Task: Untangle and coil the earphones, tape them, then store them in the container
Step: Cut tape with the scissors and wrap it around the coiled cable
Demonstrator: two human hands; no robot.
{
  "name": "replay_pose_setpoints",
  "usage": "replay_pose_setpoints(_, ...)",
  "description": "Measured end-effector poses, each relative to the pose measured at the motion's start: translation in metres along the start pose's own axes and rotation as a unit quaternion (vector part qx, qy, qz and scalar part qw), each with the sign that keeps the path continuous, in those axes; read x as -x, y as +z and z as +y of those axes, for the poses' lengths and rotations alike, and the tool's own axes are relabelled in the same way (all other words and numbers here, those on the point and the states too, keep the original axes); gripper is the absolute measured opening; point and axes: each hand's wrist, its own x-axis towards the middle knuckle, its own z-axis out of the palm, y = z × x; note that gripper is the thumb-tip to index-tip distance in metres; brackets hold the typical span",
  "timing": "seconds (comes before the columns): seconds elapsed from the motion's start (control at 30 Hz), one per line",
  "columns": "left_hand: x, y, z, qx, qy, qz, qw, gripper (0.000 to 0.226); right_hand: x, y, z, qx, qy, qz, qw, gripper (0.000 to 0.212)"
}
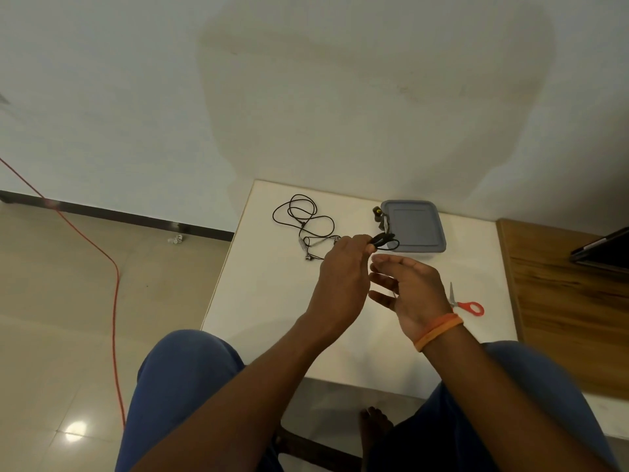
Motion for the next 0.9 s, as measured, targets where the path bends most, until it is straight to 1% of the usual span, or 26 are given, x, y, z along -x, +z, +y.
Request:
replay_pose_setpoints(0.13,0.004,0.002,0.003,-0.008,0.013,0.002,1.000,0.024,0.006,0.002,0.001,-0.044,0.037,-0.021,0.998,0.014)
replay_pose_setpoints(0.3,0.008,0.006,0.002,-0.028,0.034,-0.012,0.999,0.021,0.009,0.005,0.000,-0.089,0.036,-0.029,0.995,0.012)
replay_pose_setpoints(0.47,0.010,0.005,0.003,-0.049,0.060,-0.025,0.997,0.020,0.010,0.003,-0.001,-0.120,0.057,-0.041,0.990,0.010)
replay_pose_setpoints(0.57,0.008,0.003,0.002,-0.072,0.065,-0.052,0.994,0.022,0.009,0.001,-0.002,-0.132,0.064,-0.047,0.988,0.009)
replay_pose_setpoints(0.67,0.006,0.001,0.000,-0.094,0.061,-0.077,0.991,0.020,0.009,0.000,-0.002,-0.143,0.074,-0.055,0.985,0.009)
replay_pose_setpoints(0.77,0.003,0.000,-0.001,-0.096,0.059,-0.103,0.988,0.021,0.009,0.000,-0.002,-0.163,0.102,-0.057,0.980,0.009)
replay_pose_setpoints(0.9,-0.002,-0.001,-0.006,-0.100,0.067,-0.162,0.980,0.019,0.006,-0.003,-0.003,-0.183,0.140,-0.042,0.972,0.009)
